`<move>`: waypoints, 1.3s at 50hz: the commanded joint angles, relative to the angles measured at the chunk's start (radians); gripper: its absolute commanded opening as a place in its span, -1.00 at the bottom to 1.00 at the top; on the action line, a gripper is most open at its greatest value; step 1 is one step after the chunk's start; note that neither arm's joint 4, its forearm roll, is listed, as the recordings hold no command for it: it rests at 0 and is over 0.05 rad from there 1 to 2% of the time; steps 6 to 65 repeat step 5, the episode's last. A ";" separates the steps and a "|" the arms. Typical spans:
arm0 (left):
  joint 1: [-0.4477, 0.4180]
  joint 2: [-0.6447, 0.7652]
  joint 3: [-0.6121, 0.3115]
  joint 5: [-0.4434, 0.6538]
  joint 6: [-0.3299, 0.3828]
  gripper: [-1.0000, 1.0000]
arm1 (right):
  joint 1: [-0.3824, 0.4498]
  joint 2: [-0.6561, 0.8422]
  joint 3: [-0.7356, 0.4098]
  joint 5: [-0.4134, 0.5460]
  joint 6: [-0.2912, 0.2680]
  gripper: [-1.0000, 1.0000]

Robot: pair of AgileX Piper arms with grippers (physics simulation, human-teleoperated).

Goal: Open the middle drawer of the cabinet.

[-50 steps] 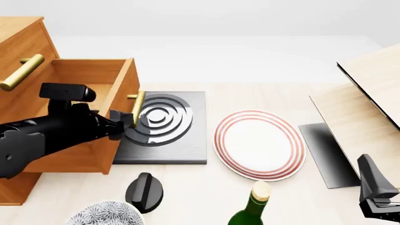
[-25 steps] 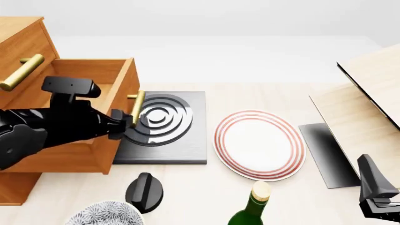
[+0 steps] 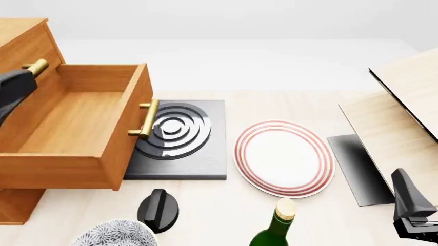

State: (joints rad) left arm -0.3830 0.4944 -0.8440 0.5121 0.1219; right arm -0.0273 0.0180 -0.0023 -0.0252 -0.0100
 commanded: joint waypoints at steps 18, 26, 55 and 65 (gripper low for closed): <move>0.126 -0.318 -0.025 0.153 0.121 1.00 | 0.004 -0.003 0.000 0.005 0.002 1.00; 0.126 -0.318 -0.025 0.153 0.121 1.00 | 0.004 -0.003 0.000 0.005 0.002 1.00; 0.126 -0.318 -0.025 0.153 0.121 1.00 | 0.004 -0.003 0.000 0.005 0.002 1.00; 0.126 -0.318 -0.025 0.153 0.121 1.00 | 0.004 -0.003 0.000 0.005 0.002 1.00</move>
